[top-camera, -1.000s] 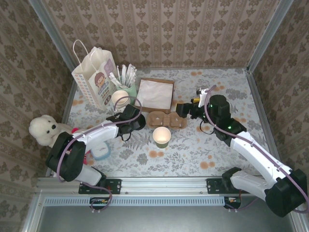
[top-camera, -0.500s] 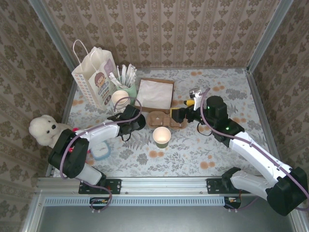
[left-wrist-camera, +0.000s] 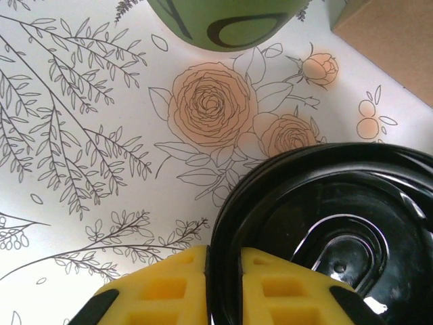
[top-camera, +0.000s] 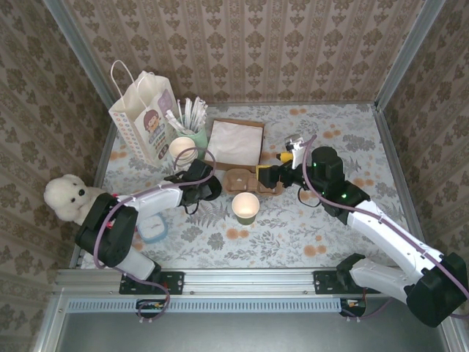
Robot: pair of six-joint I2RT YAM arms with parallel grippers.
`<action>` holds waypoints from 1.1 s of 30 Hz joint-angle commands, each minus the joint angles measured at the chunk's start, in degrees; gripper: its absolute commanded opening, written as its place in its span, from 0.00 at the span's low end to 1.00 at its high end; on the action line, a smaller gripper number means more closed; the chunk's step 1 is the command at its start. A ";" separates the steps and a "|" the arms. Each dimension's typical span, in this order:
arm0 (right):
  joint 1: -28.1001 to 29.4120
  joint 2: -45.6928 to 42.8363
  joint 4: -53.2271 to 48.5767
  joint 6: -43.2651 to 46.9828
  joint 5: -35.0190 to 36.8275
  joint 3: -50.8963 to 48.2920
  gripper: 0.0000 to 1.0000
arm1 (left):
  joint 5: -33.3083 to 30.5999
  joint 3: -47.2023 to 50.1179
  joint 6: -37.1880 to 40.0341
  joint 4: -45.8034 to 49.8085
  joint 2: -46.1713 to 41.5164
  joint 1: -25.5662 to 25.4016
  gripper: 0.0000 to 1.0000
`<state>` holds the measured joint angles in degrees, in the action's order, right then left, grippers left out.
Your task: Pack the takeout coffee
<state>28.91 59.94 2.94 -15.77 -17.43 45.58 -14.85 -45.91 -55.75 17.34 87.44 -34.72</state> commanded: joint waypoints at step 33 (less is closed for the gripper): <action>1.42 6.66 -0.51 -5.07 8.98 3.57 1.00 | 1.99 -2.93 6.87 2.38 -4.37 0.00 0.05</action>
<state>29.91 64.01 3.16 -17.12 -12.23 46.74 -14.20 -49.23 -51.27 22.28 85.32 -34.74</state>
